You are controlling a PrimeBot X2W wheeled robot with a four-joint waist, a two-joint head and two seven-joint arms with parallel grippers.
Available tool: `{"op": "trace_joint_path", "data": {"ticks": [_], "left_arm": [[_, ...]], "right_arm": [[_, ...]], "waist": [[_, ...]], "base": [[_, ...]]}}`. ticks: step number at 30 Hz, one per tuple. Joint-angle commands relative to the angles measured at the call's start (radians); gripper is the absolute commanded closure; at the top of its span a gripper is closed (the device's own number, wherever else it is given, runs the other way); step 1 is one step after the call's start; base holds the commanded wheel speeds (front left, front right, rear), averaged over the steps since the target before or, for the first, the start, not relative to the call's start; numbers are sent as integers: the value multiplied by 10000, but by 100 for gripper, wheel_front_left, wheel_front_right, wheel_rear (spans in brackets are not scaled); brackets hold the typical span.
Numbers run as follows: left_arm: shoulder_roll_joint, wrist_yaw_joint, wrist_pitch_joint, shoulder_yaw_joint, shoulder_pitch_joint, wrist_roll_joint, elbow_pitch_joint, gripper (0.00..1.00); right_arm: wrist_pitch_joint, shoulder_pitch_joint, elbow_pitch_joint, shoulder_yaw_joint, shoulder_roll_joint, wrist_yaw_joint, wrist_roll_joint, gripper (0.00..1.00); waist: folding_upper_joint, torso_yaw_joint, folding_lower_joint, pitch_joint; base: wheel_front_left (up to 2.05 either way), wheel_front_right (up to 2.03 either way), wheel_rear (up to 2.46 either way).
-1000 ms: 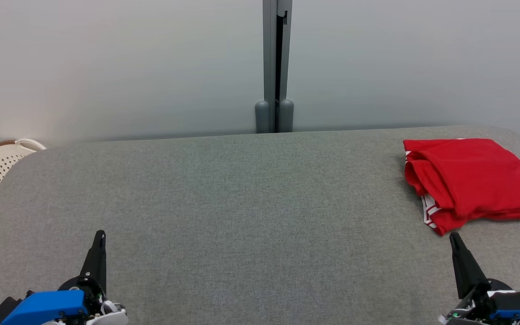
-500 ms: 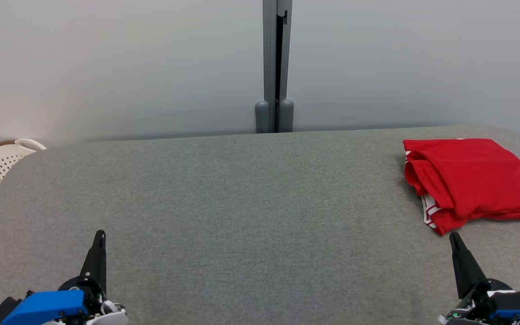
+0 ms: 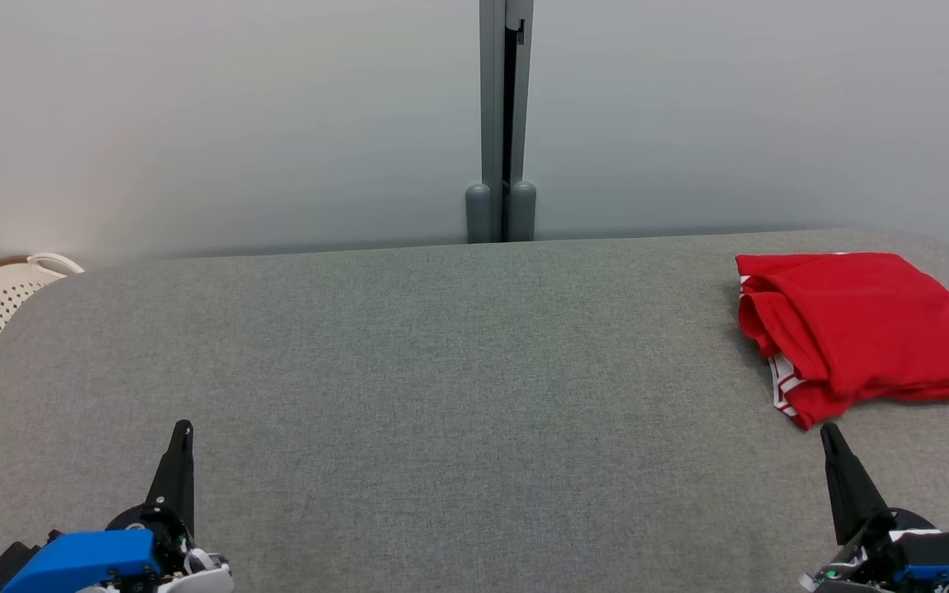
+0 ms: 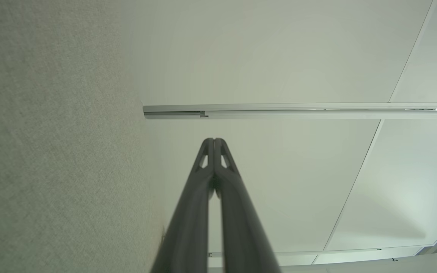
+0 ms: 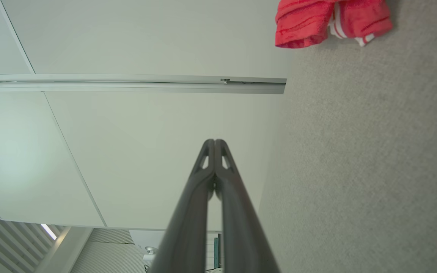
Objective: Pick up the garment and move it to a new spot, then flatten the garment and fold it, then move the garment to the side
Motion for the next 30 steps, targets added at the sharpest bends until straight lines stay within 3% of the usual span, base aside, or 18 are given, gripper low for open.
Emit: {"op": "trace_joint_path", "data": {"ticks": [1,30], "left_arm": [[-11,-29,40,21,-131,43,13,100],[-20,-29,46,38,-134,64,13,100]], "right_arm": [[44,-166,17,-28,23,4,2,100],[49,-162,15,-32,25,4,-3,100]], "waist": [[1,0,0,0],[1,0,0,0]], "base": [[0,0,0],[0,0,0]]}}
